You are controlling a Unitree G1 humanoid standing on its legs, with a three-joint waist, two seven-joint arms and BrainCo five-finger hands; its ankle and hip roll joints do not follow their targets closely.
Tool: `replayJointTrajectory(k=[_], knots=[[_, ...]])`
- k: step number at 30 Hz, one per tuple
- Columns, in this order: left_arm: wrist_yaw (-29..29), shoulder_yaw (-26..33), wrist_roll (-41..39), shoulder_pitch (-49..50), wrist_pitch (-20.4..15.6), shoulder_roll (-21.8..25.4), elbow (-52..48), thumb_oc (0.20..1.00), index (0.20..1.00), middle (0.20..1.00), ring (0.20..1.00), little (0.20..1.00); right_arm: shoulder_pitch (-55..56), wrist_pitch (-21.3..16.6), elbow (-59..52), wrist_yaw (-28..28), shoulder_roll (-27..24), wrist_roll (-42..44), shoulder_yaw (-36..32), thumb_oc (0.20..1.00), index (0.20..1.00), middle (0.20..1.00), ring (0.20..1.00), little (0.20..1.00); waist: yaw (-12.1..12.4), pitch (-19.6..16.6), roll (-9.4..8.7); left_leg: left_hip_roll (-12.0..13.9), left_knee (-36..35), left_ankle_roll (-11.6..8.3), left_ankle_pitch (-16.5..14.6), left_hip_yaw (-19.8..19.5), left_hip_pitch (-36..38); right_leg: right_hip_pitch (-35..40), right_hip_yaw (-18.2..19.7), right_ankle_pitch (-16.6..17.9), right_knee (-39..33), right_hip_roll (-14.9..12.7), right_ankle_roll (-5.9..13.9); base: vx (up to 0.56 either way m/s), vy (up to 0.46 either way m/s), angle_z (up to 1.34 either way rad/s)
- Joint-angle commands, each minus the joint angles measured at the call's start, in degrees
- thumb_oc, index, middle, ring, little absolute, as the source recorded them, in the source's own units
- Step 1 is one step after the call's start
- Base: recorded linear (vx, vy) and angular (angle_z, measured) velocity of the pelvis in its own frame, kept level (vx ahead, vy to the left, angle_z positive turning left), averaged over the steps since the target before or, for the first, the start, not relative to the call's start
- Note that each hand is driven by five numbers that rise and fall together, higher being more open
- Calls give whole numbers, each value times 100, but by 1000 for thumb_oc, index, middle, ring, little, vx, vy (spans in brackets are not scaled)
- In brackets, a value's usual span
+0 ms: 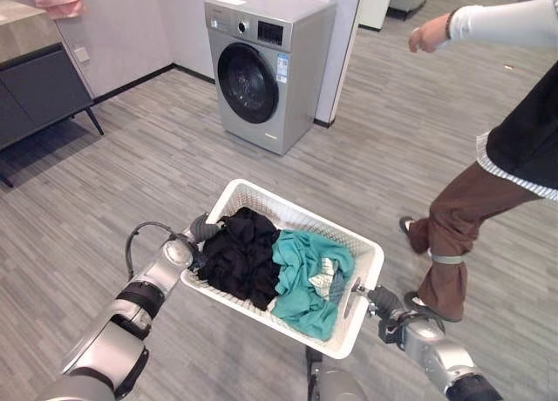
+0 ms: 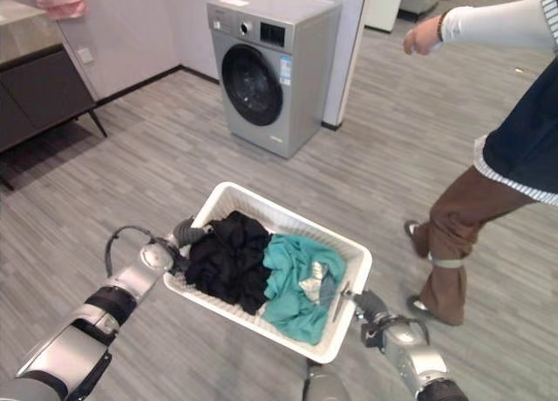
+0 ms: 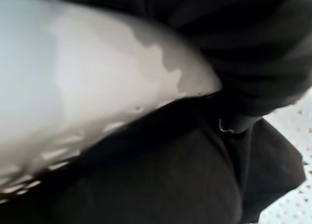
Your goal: Grab the laundry basket,head to the washer,open it,put in the laundry and shut it.
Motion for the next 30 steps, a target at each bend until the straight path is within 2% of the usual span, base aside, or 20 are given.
replayJointTrajectory(k=[1,2,4,5,6,7,8,9,10,11,12,13,14,16,26,27,30], knots=[[200,226,-176,-106,-179,597,-392,200,200,200,200,200,-507,-959,-580,345,-189,532,-380,200,200,200,200,200,65,-374,-198,883,1615,479,2159,-99,-1076,564,185,-557,-489,-48,513,184,-322,-31],[200,225,-177,-109,-178,598,-393,200,200,200,200,200,-510,-960,-578,346,-189,534,-381,200,200,200,200,200,61,-366,-182,905,1655,469,2144,-120,-1096,566,174,-555,-489,-27,506,194,-329,-46],[208,200,-257,-110,-139,578,-407,200,200,200,200,200,-434,-1039,-565,287,-212,716,-449,200,200,200,200,200,152,-233,-234,1188,2215,587,2408,-150,-1439,849,204,-692,-530,215,277,227,-350,-40],[213,174,-283,-101,-108,554,-424,200,200,200,200,200,-402,-1041,-503,221,-235,712,-471,200,200,200,200,200,160,-205,-218,1379,2193,517,2398,-81,-1479,1000,156,-829,-559,305,263,352,-342,-18],[168,171,-307,-154,-57,513,-438,200,200,200,200,200,-302,-969,-504,197,-296,647,-562,200,200,200,200,200,206,-155,-297,1189,1921,550,1999,101,-1758,1200,179,-955,-604,336,248,369,-237,-3],[166,172,-291,-155,-59,466,-402,200,200,200,200,200,-268,-970,-509,191,-321,607,-600,200,200,200,200,200,227,-131,-324,991,1703,541,1805,135,-1893,1262,183,-1003,-607,323,267,216,-175,1],[161,184,-288,-166,-71,430,-379,200,200,200,200,200,-224,-965,-556,188,-342,571,-660,200,200,200,200,200,229,-103,-410,810,1379,601,1788,295,-2098,1252,137,-963,-606,242,259,102,-57,-4],[186,194,-293,-188,-89,387,-336,200,200,200,200,200,-177,-992,-607,156,-350,567,-724,200,200,200,200,200,218,-89,-423,669,838,536,1685,449,-2233,1279,91,-981,-614,211,297,75,-21,-19],[219,205,-294,-209,-114,365,-273,200,200,200,200,200,-190,-1040,-620,145,-322,544,-744,200,200,200,200,200,270,-68,-434,419,302,506,1685,452,-2333,1321,112,-996,-621,188,329,91,15,-13],[219,202,-294,-211,-116,364,-269,200,200,200,200,200,-189,-1040,-620,145,-321,544,-745,200,200,200,200,200,272,-61,-450,398,260,512,1702,464,-2301,1331,115,-1001,-620,169,334,93,35,-11],[231,194,-274,-228,-139,356,-216,200,200,200,200,200,-223,-1075,-604,145,-287,529,-733,200,200,200,200,200,369,-44,-424,130,-261,485,1695,326,-2400,1367,133,-1026,-620,187,362,91,48,-11],[233,194,-259,-240,-155,345,-190,200,200,200,200,200,-231,-1090,-593,152,-268,519,-746,200,200,200,200,200,401,-44,-390,-49,-786,440,1833,212,-2343,1389,142,-1055,-599,191,390,121,59,-8],[261,182,-217,-242,-177,302,-159,200,200,200,200,200,-265,-1155,-504,126,-232,467,-747,200,200,200,200,200,448,-12,-352,-138,-950,343,1960,83,-2390,1429,133,-1099,-562,209,388,147,65,-4],[238,113,-193,-267,-199,222,-18,200,200,200,200,200,-305,-1203,-332,118,-132,436,-709,200,200,200,200,200,439,-118,-264,-236,-1377,351,1872,-53,-1996,1507,136,-1210,-526,239,396,208,52,5],[236,102,-296,-179,-274,254,45,200,200,200,200,200,-297,-1290,-245,74,-36,288,-764,200,200,200,200,200,460,-313,-187,-317,-1648,411,1742,156,-1557,1692,130,-1333,-599,55,474,111,57,-9],[735,1748,55,2627,-420,-390,-2017,200,200,200,200,200,102,-1025,1442,89,626,-1374,-196,200,200,200,200,200,490,-190,345,-217,-2372,298,2110,1111,-1998,1887,-690,-1484,-1130,-517,554,56,52,-11],[694,1709,19,2675,-411,-425,-1948,200,200,200,200,200,120,-1004,1449,81,688,-1429,-185,200,200,200,200,200,510,-235,331,-246,-2487,316,2119,1155,-1880,1922,-706,-1451,-1167,-523,576,36,37,-35]])
